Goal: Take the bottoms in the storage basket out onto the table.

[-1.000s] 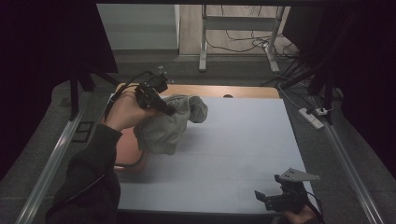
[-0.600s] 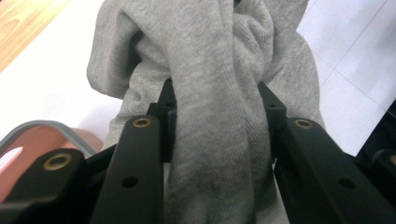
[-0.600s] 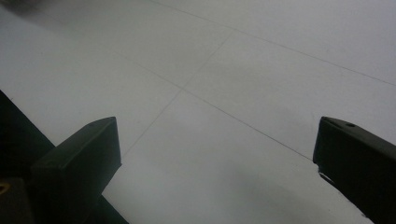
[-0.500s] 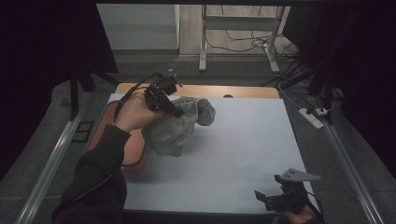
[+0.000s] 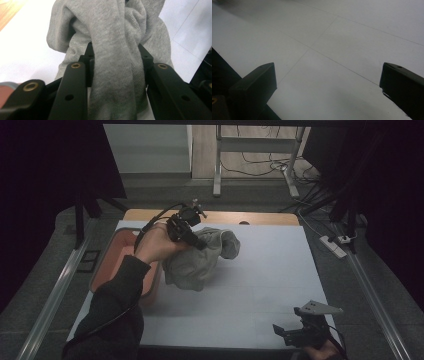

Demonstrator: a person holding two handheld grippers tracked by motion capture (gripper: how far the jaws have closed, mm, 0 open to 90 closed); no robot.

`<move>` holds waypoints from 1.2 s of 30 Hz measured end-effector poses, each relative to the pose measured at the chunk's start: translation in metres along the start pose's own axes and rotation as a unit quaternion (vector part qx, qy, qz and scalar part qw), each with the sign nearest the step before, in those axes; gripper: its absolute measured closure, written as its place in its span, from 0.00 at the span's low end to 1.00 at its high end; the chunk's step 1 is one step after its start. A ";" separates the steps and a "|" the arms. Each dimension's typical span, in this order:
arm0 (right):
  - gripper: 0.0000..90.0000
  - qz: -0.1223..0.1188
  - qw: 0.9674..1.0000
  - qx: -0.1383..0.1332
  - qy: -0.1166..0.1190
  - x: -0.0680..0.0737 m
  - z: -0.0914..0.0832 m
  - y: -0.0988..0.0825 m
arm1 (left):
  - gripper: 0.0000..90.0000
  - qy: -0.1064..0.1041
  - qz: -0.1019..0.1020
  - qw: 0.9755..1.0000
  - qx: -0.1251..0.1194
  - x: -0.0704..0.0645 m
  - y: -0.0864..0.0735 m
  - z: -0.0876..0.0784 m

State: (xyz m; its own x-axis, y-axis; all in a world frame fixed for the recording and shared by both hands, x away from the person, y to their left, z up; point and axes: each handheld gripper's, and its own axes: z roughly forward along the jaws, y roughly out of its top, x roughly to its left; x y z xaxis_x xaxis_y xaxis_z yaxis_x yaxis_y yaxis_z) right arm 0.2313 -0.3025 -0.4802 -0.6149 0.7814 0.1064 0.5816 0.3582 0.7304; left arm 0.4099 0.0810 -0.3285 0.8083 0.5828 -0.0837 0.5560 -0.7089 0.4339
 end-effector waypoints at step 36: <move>0.01 -0.001 1.000 -0.003 0.003 0.000 -0.001 -0.001 | 0.70 -0.004 0.014 1.000 0.020 -0.007 0.005 0.068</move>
State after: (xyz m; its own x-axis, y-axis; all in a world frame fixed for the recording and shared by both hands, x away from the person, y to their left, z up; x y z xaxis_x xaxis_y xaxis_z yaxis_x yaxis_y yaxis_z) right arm 0.2308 -0.3032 -0.4803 -0.6200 0.7769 0.1094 0.5765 0.3566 0.7352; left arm 0.4200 0.0463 -0.3866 0.8248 0.5598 -0.0798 0.5410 -0.7402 0.3994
